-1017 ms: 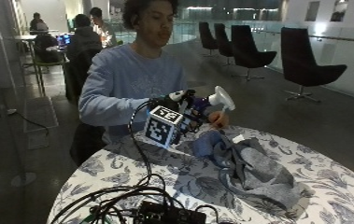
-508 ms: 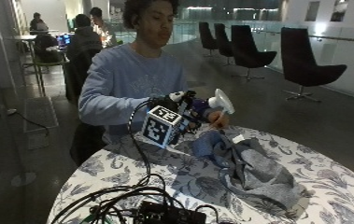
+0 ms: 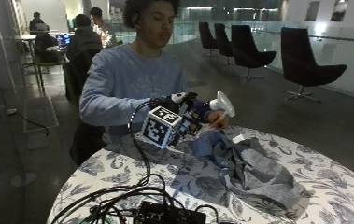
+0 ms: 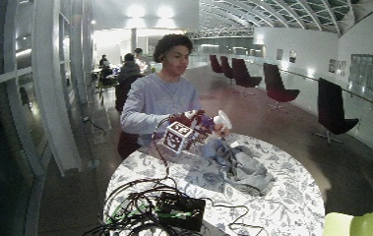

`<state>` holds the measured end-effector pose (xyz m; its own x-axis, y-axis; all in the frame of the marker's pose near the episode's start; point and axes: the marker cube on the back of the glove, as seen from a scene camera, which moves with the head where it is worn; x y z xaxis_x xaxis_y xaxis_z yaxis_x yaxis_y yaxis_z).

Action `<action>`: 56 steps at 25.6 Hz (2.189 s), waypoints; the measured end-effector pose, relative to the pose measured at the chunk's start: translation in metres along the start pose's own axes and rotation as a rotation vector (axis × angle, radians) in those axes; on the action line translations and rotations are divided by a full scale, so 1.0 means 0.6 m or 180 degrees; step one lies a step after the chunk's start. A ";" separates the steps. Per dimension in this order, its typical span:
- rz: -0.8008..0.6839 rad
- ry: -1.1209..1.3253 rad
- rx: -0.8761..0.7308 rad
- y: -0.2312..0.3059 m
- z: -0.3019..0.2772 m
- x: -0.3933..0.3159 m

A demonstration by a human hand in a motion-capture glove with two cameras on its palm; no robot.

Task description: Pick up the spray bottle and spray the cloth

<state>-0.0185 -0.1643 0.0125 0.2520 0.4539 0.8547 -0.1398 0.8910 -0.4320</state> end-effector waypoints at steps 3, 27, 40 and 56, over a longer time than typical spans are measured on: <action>-0.0127 -0.0008 0.0128 -0.005 0.009 -0.011; -0.2761 0.0951 -0.0516 -0.261 0.304 -0.085; -0.2474 0.1292 -0.0435 -0.173 0.239 -0.066; -0.1563 0.3321 0.1090 0.169 -0.102 0.141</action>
<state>0.0473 -0.0351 0.0235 0.9811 -0.0024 0.1934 -0.0190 0.9939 0.1085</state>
